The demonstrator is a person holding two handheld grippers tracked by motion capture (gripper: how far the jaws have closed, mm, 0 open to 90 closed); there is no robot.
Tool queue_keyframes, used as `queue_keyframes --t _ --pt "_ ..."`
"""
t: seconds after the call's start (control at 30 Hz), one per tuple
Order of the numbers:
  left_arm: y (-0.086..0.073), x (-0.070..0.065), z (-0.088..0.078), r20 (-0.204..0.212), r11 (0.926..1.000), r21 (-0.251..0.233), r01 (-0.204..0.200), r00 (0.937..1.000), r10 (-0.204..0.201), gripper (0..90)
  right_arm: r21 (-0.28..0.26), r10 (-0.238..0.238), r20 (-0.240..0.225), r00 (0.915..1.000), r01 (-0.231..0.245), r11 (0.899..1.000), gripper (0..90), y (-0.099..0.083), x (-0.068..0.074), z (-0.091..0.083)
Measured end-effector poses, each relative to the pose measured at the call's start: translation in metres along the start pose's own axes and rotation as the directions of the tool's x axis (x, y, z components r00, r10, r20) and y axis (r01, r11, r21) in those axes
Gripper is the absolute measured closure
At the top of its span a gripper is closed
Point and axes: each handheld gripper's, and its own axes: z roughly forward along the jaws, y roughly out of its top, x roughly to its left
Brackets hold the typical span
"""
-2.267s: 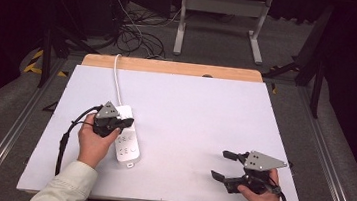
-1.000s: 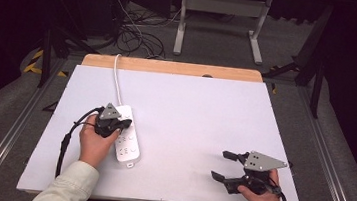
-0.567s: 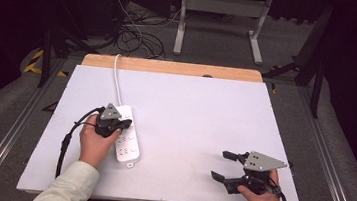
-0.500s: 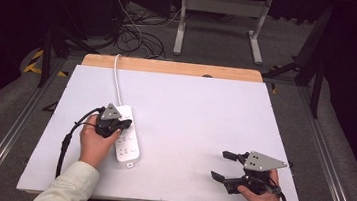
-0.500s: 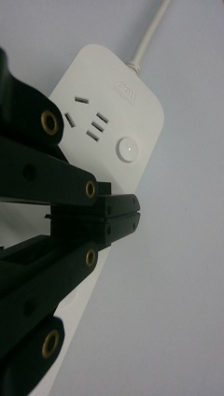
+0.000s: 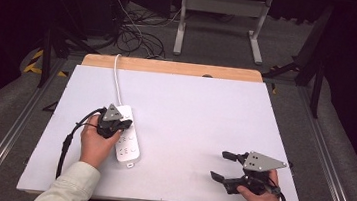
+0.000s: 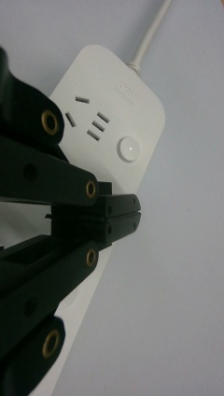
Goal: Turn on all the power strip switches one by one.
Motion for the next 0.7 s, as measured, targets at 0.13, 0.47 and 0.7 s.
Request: queue_keyframes --t 0.13,0.47,0.7 --pt "0.0006 -0.0005 0.0001 -0.007 1.0 0.006 0.002 1.0 -0.001 90.0 -0.002 -0.002 0.002 1.0 0.002 1.0 22.3 0.0002 0.0005 -0.0003" --pt "0.0017 -0.0012 0.0008 0.001 0.9998 0.018 0.013 0.9999 -0.013 90.0 -0.001 -0.003 0.003 1.0 0.003 1.0 22.3 0.0004 0.0008 -0.0005" --pt "0.0042 -0.0007 0.0008 -0.012 0.9994 0.034 0.0 0.9999 0.0 90.0 0.002 -0.003 0.004 1.0 0.003 1.0 22.3 0.0 0.0008 -0.0002"
